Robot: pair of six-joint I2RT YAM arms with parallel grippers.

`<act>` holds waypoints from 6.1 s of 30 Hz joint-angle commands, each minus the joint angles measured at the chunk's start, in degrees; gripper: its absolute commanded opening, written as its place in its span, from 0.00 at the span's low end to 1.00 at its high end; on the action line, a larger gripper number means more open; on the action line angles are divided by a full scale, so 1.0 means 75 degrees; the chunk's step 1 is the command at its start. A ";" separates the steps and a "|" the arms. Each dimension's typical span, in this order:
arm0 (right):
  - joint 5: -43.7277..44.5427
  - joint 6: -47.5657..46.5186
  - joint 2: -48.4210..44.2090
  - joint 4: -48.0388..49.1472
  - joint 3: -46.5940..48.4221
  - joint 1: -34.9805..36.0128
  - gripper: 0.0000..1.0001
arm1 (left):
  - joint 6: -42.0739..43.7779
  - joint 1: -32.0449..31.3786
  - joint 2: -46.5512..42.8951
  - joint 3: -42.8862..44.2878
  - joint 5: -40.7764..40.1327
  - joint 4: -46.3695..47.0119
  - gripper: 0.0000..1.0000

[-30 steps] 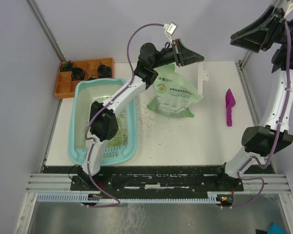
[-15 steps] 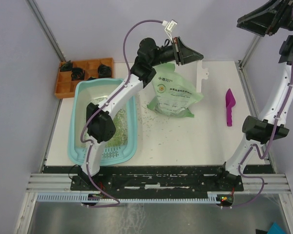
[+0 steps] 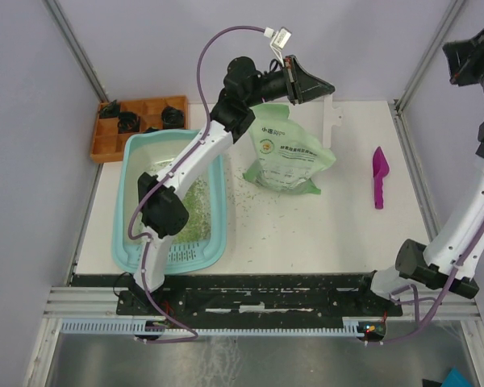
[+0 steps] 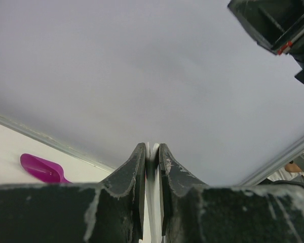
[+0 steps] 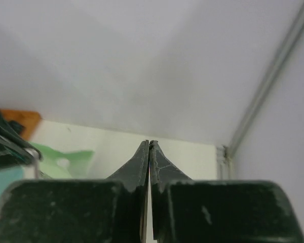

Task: Fill the litter box with clean litter
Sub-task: Pick up the clamp at the center of the board, then place the clamp at the center of the board.

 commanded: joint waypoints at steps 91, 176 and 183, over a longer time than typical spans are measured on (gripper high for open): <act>-0.5437 0.2673 -0.1795 0.2794 -0.6625 0.1457 0.41 | -0.0577 -0.0271 -0.0039 0.0578 0.0543 0.0653 0.03; 0.6890 -0.2565 -0.0284 -0.1032 -0.6834 0.2620 0.02 | 0.3958 0.1243 -0.1609 -0.0538 -0.0711 -0.3165 0.73; 0.6369 -0.2776 -0.0301 -0.0631 -0.7434 0.2762 0.02 | 0.4132 0.1244 -0.1680 -0.0786 -0.0747 -0.3215 0.69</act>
